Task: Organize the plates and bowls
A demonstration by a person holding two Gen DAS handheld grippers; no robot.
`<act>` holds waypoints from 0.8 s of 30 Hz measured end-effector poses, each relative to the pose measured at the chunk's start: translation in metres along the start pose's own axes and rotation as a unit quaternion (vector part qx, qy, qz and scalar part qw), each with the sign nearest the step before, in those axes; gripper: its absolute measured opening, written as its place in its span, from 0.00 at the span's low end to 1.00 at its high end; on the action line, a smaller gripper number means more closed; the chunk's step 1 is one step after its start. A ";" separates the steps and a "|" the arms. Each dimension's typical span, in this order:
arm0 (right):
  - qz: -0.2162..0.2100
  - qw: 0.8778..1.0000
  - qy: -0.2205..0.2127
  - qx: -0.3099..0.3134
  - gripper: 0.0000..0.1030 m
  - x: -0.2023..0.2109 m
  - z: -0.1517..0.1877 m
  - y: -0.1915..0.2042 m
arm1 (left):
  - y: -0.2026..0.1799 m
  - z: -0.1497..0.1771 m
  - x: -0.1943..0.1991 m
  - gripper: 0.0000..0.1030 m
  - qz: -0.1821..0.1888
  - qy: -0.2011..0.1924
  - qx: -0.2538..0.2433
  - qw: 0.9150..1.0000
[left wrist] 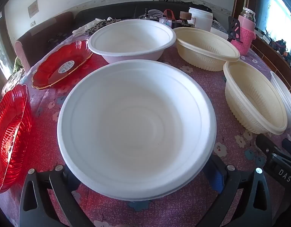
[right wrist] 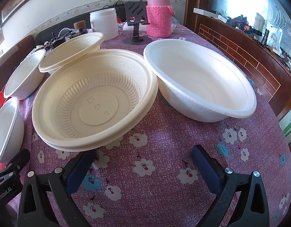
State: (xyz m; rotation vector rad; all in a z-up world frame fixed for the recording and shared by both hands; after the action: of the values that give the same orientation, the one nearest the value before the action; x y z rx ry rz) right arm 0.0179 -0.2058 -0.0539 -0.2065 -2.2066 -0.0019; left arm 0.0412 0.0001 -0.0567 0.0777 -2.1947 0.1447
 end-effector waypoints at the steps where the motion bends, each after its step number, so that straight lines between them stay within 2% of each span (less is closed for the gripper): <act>1: -0.001 1.000 0.000 -0.001 0.99 0.000 0.000 0.000 | 0.000 0.000 0.000 1.00 0.001 0.001 0.000 1.000; 24: 0.000 1.000 0.000 0.000 0.99 0.000 0.000 0.000 | 0.003 0.002 0.003 1.00 0.000 -0.002 0.002 1.000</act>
State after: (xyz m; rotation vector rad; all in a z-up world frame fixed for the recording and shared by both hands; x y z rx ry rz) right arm 0.0179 -0.2059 -0.0539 -0.2071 -2.2072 -0.0006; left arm 0.0372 0.0023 -0.0559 0.0797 -2.1989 0.1497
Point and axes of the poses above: each gripper's, at about its wrist camera, not at the fingertips, and x roughly against the way its jaws point, y to its left, z to its underside, the point moved 7 cm from there along -x, roughly the way its jaws point, and after that the axes turned 8 degrees about x, right-handed, at the moved point
